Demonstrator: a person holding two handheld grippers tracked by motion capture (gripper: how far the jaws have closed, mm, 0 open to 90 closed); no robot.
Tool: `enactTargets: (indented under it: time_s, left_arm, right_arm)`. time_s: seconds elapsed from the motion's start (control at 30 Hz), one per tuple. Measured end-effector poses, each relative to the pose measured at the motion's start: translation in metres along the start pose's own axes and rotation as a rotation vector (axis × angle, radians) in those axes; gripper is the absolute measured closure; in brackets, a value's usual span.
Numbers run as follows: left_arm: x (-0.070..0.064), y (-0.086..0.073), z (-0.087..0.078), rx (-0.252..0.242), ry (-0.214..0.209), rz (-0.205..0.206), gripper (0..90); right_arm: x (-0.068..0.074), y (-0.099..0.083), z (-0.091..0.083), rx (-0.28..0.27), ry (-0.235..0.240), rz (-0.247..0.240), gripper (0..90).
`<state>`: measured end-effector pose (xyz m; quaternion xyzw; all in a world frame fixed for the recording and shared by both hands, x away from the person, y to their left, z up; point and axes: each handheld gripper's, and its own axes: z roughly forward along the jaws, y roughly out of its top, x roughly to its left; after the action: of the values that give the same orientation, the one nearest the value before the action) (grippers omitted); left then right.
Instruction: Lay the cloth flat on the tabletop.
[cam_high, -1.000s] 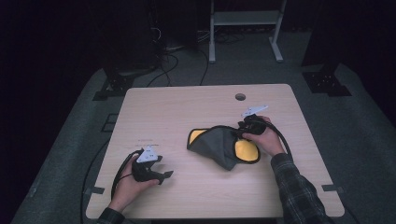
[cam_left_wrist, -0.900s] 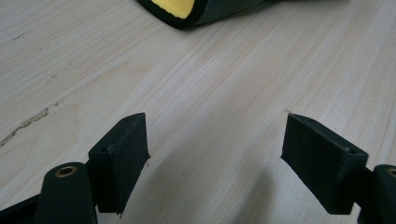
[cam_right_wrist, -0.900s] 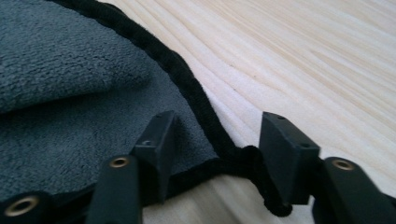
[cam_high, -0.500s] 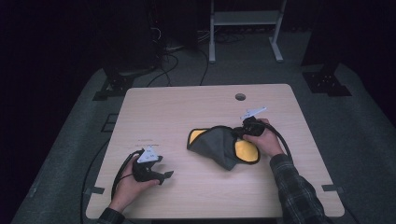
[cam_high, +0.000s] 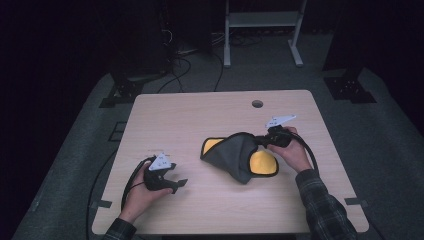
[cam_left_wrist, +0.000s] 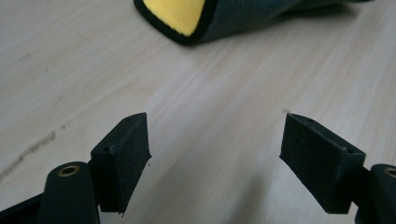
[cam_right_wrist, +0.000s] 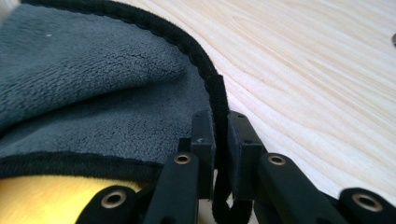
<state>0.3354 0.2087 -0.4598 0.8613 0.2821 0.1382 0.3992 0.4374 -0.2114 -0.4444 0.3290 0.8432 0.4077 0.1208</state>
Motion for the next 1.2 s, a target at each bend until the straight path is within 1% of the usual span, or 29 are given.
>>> enactTargets:
  time_s: [0.03, 0.07, 0.13, 0.17, 0.2, 0.23, 0.3, 0.33, 0.43, 0.5, 0.53, 0.57, 0.6, 0.63, 0.67, 0.77, 0.83, 0.87, 0.9, 0.97, 1.0, 1.03, 1.07, 1.1, 1.13, 1.17, 1.2]
  left_arm:
    - [0.0, 0.0, 0.0, 0.0, 0.0, 0.0, 23.6]
    - [0.002, 0.006, 0.002, -0.005, 0.002, 0.003, 23.5]
    - [0.004, 0.012, 0.003, -0.013, 0.004, 0.013, 23.8]
    - [0.004, 0.012, 0.003, -0.013, 0.004, 0.013, 24.2]
    - [0.005, 0.018, 0.007, -0.018, 0.003, 0.019, 24.4]
    - [0.005, 0.018, 0.007, -0.018, 0.003, 0.019, 24.6]
    - [0.007, 0.024, 0.01, -0.017, 0.004, 0.03, 24.9]
    - [0.008, 0.026, 0.012, -0.026, 0.008, 0.032, 25.5]
    - [0.012, 0.035, 0.017, -0.028, 0.01, 0.04, 27.2]
    - [0.015, 0.041, 0.021, -0.035, 0.006, 0.041, 28.5]
    - [0.019, 0.047, 0.026, -0.033, 0.007, 0.049, 29.8]
    - [0.019, 0.047, 0.026, -0.033, 0.007, 0.049, 30.7]
    - [0.021, 0.049, 0.029, -0.045, 0.007, 0.046, 30.7]
    - [0.025, 0.055, 0.034, -0.04, 0.005, 0.049, 32.2]
    - [0.025, 0.055, 0.034, -0.04, 0.005, 0.049, 32.5]
    - [0.034, 0.068, 0.044, -0.057, 0.006, 0.048, 33.5]
    - [0.036, 0.071, 0.046, -0.06, 0.007, 0.05, 33.9]
    - [0.04, 0.077, 0.052, -0.062, 0.003, 0.053, 34.9]
    - [0.04, 0.077, 0.052, -0.062, 0.003, 0.053, 35.3]
    - [0.043, 0.083, 0.056, -0.056, 0.005, 0.06, 35.8]
    - [0.047, 0.089, 0.061, -0.056, 0.005, 0.065, 36.8]
    - [0.047, 0.089, 0.061, -0.056, 0.005, 0.065, 37.5]
    - [0.052, 0.094, 0.066, -0.058, 0.006, 0.065, 38.5]
    - [0.052, 0.094, 0.066, -0.058, 0.006, 0.065, 39.3]
    - [0.055, 0.099, 0.073, -0.062, 0.007, 0.067, 40.2]
    - [0.055, 0.099, 0.073, -0.062, 0.007, 0.067, 42.3]
    - [0.058, 0.103, 0.08, -0.047, 0.001, 0.077, 43.0]
  right_arm:
    - [0.0, 0.0, 0.0, 0.0, 0.0, 0.0, 81.3]
    - [0.001, -0.002, -0.007, -0.011, 0.001, 0.002, 81.3]
    - [0.002, -0.004, -0.013, -0.02, 0.001, -0.001, 81.3]
    - [0.002, -0.004, -0.013, -0.02, 0.001, -0.001, 81.3]
    - [0.002, -0.006, -0.018, -0.031, 0.004, 0.002, 81.3]
    - [0.002, -0.006, -0.018, -0.031, 0.004, 0.002, 81.3]
    - [0.003, -0.009, -0.023, -0.028, 0.003, 0.005, 81.3]
    - [0.002, -0.01, -0.025, -0.024, 0.001, 0.005, 81.3]
    - [0.001, -0.014, -0.031, -0.017, -0.006, 0.011, 81.3]
    - [0.001, -0.016, -0.035, -0.021, -0.005, 0.01, 81.3]
    - [0.002, -0.018, -0.039, -0.021, -0.002, 0.011, 81.3]
    - [0.002, -0.018, -0.039, -0.021, -0.002, 0.011, 81.3]
    - [0.002, -0.019, -0.04, -0.02, -0.002, 0.01, 81.3]
    - [0.002, -0.02, -0.041, -0.022, 0.002, 0.013, 81.3]
    - [0.001, -0.02, -0.041, -0.022, 0.003, 0.012, 81.3]
    - [0.002, -0.02, -0.04, -0.021, 0.007, 0.01, 81.3]
    - [0.002, -0.02, -0.04, -0.018, 0.008, 0.006, 81.3]
    - [0.002, -0.02, -0.04, -0.018, 0.012, 0.005, 81.3]
    - [0.003, -0.02, -0.04, -0.018, 0.013, 0.004, 81.3]
    - [0.003, -0.02, -0.039, -0.019, 0.014, 0.003, 81.3]
    - [0.003, -0.019, -0.039, -0.019, 0.015, 0.0, 81.2]
    - [0.003, -0.019, -0.039, -0.019, 0.015, 0.0, 81.2]
    - [0.003, -0.019, -0.039, -0.018, 0.014, -0.005, 81.3]
    - [0.003, -0.019, -0.039, -0.018, 0.014, -0.005, 81.3]
    - [0.004, -0.019, -0.039, -0.017, 0.015, -0.007, 81.3]
    - [0.004, -0.019, -0.039, -0.017, 0.015, -0.007, 81.3]
    - [0.004, -0.019, -0.039, -0.016, 0.016, -0.008, 81.3]
